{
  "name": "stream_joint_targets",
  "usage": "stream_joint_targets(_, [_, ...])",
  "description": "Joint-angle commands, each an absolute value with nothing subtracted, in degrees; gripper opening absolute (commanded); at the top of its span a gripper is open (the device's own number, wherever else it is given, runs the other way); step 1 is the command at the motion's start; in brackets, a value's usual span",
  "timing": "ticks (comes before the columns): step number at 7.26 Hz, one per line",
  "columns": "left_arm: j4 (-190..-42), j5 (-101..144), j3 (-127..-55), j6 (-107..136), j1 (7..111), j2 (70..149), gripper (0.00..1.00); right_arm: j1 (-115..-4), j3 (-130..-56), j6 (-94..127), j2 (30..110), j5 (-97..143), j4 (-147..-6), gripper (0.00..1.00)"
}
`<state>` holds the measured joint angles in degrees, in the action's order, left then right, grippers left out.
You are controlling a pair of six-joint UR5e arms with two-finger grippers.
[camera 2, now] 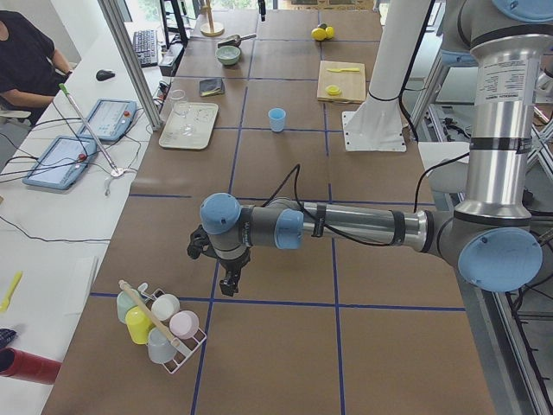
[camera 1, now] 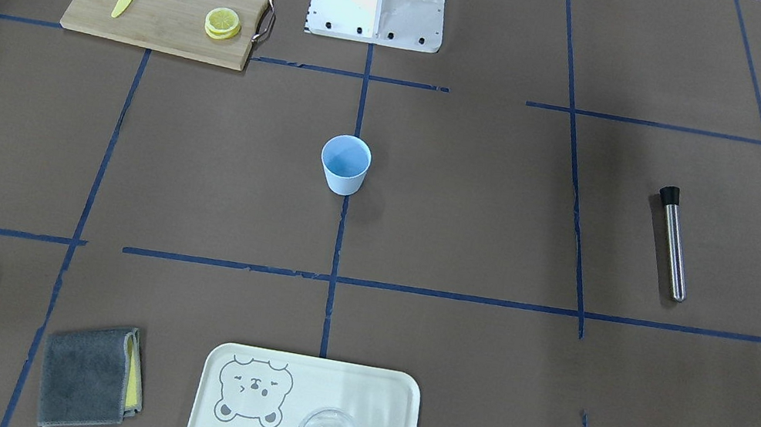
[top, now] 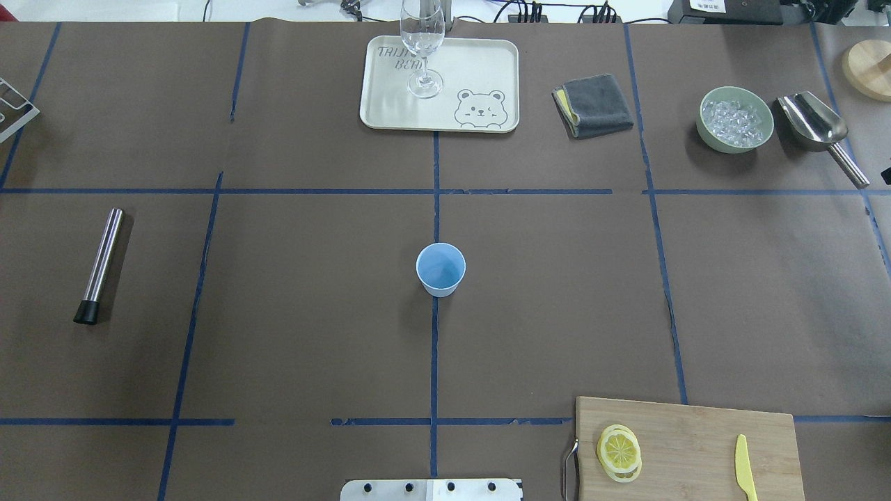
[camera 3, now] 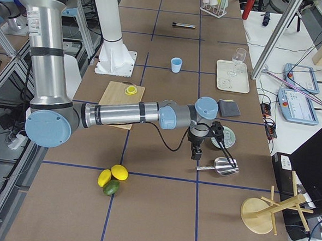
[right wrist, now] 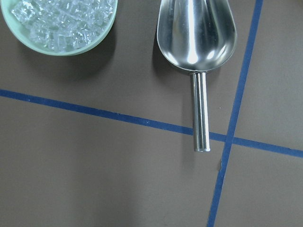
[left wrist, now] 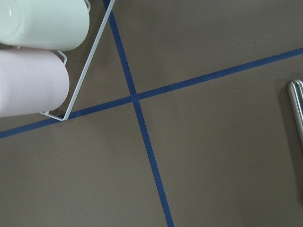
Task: Squeeze lemon into cup
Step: 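Move the right gripper down over the lemon slices on the cutting board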
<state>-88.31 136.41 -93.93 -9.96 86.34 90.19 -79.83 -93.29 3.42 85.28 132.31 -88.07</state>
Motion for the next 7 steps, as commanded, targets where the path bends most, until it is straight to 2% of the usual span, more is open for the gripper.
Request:
stream_joint_targets(1, [-89.98, 136.32, -94.91, -10.28, 86.48, 90.87, 1.00, -82.16, -93.43, 3.34, 85.34, 132.54, -89.46, 1.00])
stream_joint_targets(4, [-91.76, 133.15, -96.07, -10.19, 86.14, 91.32, 1.00, -80.61, -95.44, 3.51, 87.08, 138.82, -88.77, 1.00])
stream_joint_targets(5, [-91.93, 133.24, -97.11, -10.11, 86.31, 90.36, 1.00, -76.07, -97.89, 5.26, 87.53, 143.30, -86.33, 1.00])
stream_joint_targets(7, [-92.72, 133.42, -97.99, -10.20, 86.22, 90.35, 1.00, -61.42, -108.41, 32.99, 89.29, 136.38, -77.07, 1.00])
